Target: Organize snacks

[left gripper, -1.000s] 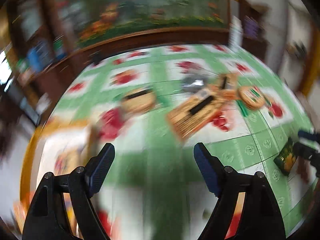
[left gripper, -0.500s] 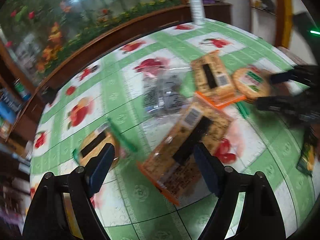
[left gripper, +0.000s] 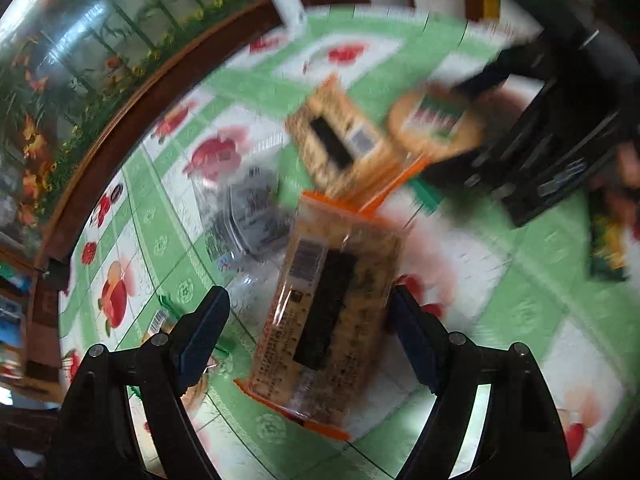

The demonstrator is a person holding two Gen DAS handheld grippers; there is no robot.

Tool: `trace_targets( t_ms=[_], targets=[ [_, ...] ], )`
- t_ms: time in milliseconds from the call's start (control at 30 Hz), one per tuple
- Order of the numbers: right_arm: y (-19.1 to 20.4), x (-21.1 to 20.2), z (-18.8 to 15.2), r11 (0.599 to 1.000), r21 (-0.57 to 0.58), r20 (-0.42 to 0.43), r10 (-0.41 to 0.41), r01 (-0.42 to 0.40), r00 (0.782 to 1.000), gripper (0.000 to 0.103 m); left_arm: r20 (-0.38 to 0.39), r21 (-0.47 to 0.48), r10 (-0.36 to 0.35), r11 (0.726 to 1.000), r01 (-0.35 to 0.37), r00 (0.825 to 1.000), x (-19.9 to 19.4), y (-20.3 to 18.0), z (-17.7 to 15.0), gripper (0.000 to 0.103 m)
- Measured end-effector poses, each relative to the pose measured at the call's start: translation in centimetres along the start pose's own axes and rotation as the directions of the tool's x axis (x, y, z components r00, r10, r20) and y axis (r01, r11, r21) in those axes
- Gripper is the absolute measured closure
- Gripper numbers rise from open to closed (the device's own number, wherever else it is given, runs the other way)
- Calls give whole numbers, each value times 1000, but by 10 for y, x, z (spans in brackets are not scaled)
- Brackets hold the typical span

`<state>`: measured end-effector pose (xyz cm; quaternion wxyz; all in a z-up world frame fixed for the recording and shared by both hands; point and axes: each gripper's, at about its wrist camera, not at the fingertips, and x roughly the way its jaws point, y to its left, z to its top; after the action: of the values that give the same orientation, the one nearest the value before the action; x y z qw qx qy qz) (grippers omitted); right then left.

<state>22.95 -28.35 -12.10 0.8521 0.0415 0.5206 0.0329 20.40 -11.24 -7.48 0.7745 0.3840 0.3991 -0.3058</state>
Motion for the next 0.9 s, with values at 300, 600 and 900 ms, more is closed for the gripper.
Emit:
trace_targets(
  t_ms=[300, 600, 900],
  targets=[
    [1, -9, -3, 1000, 2, 18, -13, 13, 1000, 26, 16, -414, -193, 892, 183, 981, 9, 33, -21, 30],
    [-2, -36, -29, 996, 58, 84, 69, -74, 994, 30, 58, -498, -121, 857, 134, 991, -27, 4, -56, 41],
    [23, -90, -58, 977, 38, 181, 200, -210, 963, 30, 105, -652, 89, 758, 1, 990, -98, -2, -113, 41]
  ],
)
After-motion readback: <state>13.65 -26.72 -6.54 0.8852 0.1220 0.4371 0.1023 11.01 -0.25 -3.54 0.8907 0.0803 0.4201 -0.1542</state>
